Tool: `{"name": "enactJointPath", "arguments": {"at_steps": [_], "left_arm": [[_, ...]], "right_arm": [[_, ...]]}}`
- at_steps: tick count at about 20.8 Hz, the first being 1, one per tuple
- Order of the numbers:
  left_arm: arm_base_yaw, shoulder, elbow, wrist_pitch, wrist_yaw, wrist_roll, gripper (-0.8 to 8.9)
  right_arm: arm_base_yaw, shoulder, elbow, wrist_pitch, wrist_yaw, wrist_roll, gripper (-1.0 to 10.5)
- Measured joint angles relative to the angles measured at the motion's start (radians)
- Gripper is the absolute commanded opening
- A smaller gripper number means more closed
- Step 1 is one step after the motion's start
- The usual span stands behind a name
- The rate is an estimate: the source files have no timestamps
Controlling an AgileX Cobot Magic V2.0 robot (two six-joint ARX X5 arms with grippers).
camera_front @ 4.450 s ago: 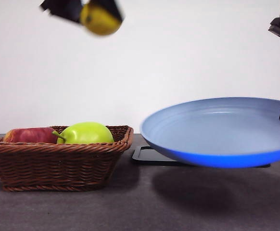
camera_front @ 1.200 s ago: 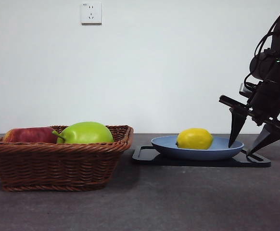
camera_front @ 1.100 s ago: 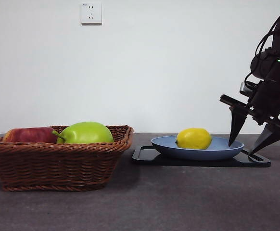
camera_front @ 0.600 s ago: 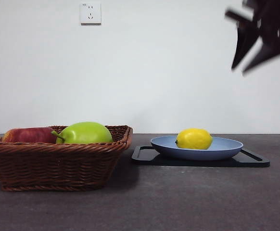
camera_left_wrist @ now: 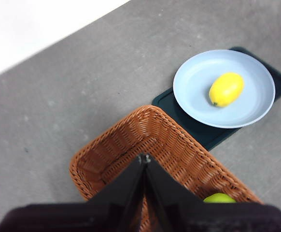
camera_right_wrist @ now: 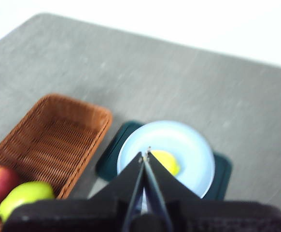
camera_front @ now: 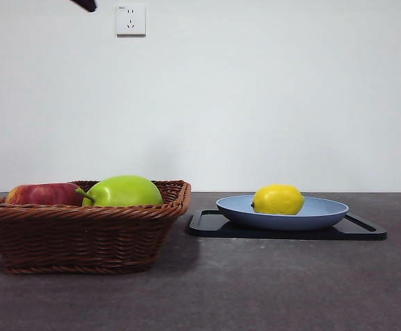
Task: Take the lemon from the basket,put the lemon in the plate,hand out the plate
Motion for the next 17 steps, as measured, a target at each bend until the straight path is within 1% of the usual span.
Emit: {"name": "enactJointPath", "arguments": {"at_steps": [2, 6, 10, 11, 14, 17], "left_arm": [[0.047, -0.034, -0.05, 0.037, 0.026, -0.007, 0.06], [0.108, -0.216, -0.242, 0.188, 0.029, -0.062, 0.06], [0.109, -0.482, -0.546, 0.396, 0.028, -0.134, 0.06], [0.109, -0.531, -0.6, 0.42, 0.028, -0.15, 0.06], [0.11, -0.674, -0.732, 0.439, 0.008, -0.204, 0.06], [0.11, -0.805, -0.812, 0.419, -0.035, -0.24, 0.06]], "right_arm": [[0.019, -0.06, -0.069, 0.077, 0.025, -0.008, 0.0], [0.026, -0.216, -0.299, 0.279, 0.076, -0.011, 0.0], [0.026, -0.406, -0.607, 0.528, 0.076, -0.009, 0.0], [0.026, -0.44, -0.654, 0.563, 0.076, -0.004, 0.0], [0.026, -0.533, -0.764, 0.617, 0.078, 0.023, 0.0], [0.026, -0.601, -0.823, 0.598, 0.089, 0.04, 0.0]]}}
